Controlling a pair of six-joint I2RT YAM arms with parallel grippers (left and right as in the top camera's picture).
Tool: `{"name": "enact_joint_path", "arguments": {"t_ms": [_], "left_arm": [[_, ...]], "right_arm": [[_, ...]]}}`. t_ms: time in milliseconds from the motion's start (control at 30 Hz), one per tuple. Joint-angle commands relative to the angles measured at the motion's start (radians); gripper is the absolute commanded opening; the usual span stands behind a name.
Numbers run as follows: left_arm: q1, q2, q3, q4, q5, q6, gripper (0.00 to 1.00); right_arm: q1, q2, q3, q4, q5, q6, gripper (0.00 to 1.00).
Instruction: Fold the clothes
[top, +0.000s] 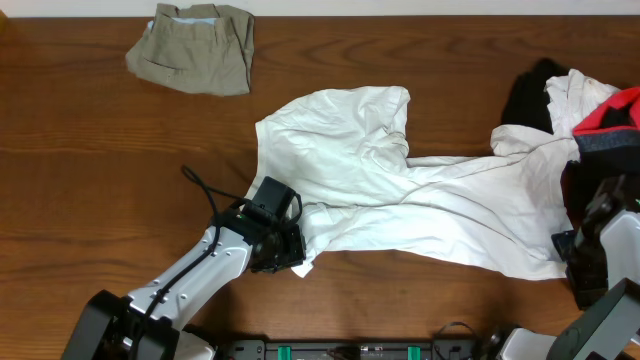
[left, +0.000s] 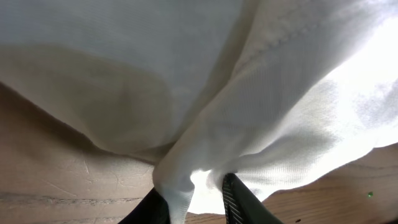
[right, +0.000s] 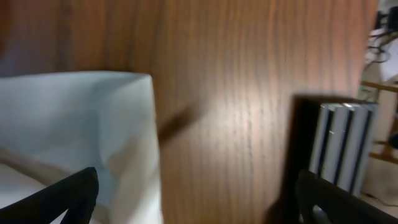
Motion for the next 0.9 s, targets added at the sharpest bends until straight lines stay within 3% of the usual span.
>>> {"name": "enact_joint_path", "arguments": {"t_ms": [0, 433, 733, 867], "left_arm": [[-0.002, 0.008, -0.009, -0.005, 0.001, 0.003, 0.28], [-0.002, 0.008, -0.009, -0.005, -0.017, 0.006, 0.28], [-0.002, 0.008, -0.009, -0.005, -0.017, 0.006, 0.28], [-0.002, 0.008, -0.009, -0.005, -0.017, 0.006, 0.28]], "right_arm": [[-0.042, -0.011, -0.005, 0.037, -0.076, -0.059, 0.99], [-0.106, -0.009, -0.007, 0.149, -0.156, -0.138, 0.99], [-0.106, 0.005, -0.053, 0.218, -0.16, -0.138, 0.77], [-0.106, 0.026, -0.085, 0.254, -0.16, -0.138, 0.77]]}}
